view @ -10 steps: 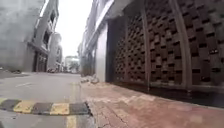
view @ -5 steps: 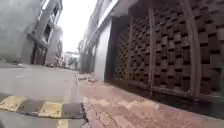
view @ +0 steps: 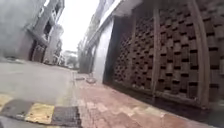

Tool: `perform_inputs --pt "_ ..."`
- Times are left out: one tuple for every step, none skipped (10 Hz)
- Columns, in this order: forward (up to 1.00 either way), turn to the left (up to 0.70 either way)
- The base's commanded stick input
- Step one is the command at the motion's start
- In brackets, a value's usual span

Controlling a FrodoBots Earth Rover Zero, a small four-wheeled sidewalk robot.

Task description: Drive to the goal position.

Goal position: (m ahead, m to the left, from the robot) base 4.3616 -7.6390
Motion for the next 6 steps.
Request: perform_inputs --pt "0.5 0.0" --pt "0.5 0.06" --pt "0.5 0.39" --pt "0.5 0.5" --pt "0.5 0.46" --pt "0.5 0.26"
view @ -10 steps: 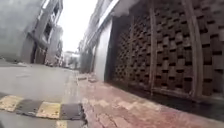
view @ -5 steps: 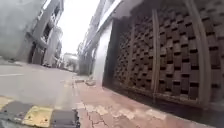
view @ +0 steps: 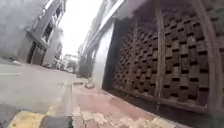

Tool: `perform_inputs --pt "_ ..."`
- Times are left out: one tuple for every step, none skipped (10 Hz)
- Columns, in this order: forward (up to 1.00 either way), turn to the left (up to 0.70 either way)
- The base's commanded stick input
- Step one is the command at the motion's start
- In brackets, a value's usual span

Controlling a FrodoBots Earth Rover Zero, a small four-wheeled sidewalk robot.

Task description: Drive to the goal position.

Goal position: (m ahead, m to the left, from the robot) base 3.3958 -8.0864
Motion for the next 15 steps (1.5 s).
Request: perform_inputs --pt "0.5 0.05" --pt "0.5 0.0" --pt "0.5 0.0" --pt "0.5 0.0" --pt "0.5 0.0" --pt "0.5 0.0" --pt "0.5 0.0" --pt "0.5 0.0" --pt "0.5 0.0" --pt "0.5 0.0" --pt "0.5 0.0" --pt "0.5 0.0" --pt "0.5 0.0" --pt "0.5 0.0" --pt "0.5 0.0"
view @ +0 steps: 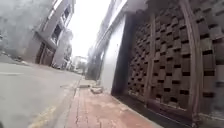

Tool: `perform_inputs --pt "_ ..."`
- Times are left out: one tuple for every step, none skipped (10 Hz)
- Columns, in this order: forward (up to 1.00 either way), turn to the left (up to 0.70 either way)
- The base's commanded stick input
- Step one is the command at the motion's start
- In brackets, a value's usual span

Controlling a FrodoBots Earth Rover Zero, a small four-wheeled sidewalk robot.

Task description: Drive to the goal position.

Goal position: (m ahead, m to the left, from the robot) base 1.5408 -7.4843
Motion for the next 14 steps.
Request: perform_inputs --pt "0.5 0.0" --pt "0.5 0.13" --pt "0.5 0.39" --pt "0.5 0.5" --pt "0.5 0.5" --pt "0.5 0.5" --pt "0.5 0.5" --pt "0.5 0.5" --pt "0.5 0.5" --pt "0.5 0.5" --pt "0.5 0.5" --pt "0.5 0.5" --pt "0.5 0.5" --pt "0.5 0.5"
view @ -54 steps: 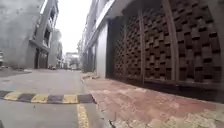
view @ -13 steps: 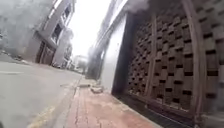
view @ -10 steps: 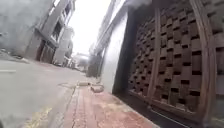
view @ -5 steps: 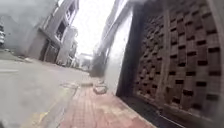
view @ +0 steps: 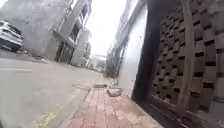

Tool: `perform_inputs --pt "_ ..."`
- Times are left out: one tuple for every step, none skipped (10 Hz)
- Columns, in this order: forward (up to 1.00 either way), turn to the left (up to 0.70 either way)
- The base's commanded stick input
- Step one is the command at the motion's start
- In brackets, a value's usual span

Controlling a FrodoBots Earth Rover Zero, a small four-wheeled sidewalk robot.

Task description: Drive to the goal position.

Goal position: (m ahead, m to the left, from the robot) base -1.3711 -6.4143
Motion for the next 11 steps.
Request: perform_inputs --pt "0.5 0.5" --pt "0.5 0.5" --pt "0.5 0.5" --pt "0.5 0.5" --pt "0.5 0.5" --pt "0.5 0.5" --pt "0.5 0.5" --pt "0.5 0.38" --pt "0.5 0.0" --pt "0.5 0.0" --pt "0.5 0.0"
